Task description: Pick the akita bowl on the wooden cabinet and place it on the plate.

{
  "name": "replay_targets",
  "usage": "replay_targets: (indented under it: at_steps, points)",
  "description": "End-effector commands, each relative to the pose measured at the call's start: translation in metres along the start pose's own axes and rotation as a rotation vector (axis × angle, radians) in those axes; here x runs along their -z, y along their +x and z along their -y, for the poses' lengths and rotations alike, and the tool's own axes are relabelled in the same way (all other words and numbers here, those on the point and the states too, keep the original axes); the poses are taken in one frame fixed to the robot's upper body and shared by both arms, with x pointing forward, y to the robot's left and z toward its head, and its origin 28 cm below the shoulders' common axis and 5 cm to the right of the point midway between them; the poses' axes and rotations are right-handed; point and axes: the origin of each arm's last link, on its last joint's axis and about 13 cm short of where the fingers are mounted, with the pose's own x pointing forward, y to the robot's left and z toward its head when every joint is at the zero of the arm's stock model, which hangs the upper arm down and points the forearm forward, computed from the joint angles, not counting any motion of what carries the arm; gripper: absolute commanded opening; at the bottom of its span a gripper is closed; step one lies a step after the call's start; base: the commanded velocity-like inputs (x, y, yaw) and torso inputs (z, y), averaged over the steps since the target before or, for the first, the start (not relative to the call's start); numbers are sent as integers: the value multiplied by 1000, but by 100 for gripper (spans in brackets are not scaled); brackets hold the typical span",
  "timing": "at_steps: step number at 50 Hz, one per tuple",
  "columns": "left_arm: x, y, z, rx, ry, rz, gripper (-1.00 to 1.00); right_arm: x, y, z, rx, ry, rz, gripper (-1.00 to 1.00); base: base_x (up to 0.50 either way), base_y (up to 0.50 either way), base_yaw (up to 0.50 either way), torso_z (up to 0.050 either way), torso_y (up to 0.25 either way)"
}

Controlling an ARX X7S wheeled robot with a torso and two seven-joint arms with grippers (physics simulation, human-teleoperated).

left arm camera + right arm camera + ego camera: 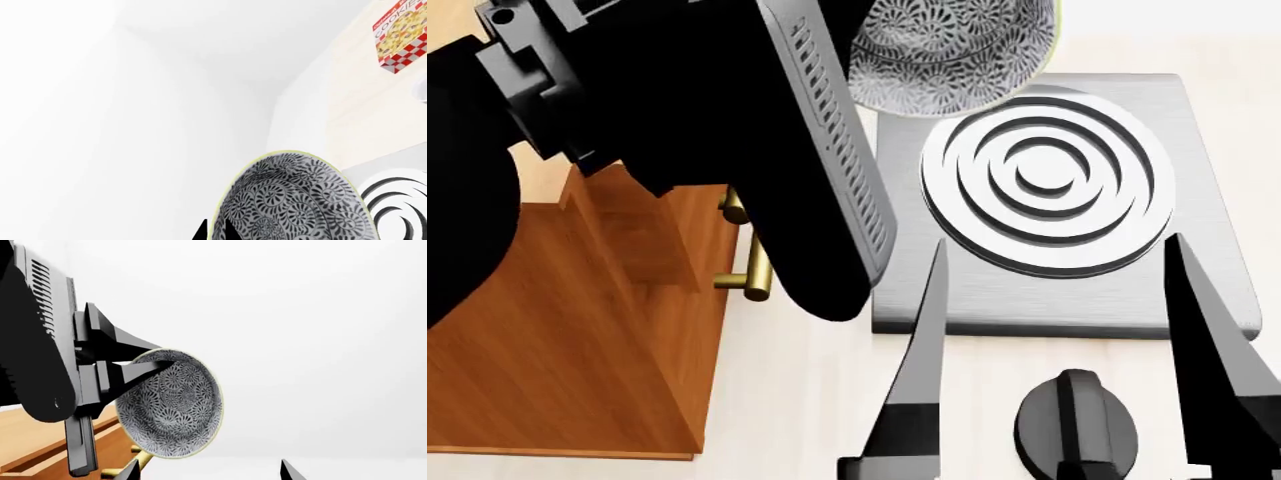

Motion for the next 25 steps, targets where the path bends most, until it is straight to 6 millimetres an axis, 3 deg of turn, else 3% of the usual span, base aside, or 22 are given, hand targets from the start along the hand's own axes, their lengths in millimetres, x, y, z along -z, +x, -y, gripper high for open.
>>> replay_targets:
  at_steps: [1,25]
  points:
    - [-2,-2,-2,-30,13,11,-100,5,2,1,11,-15,-51,100,0,0,0,0,0]
    - [-1,-10,7,1,1,25,-100,6,3,2,20,-25,-65,100,0,0,0,0,0]
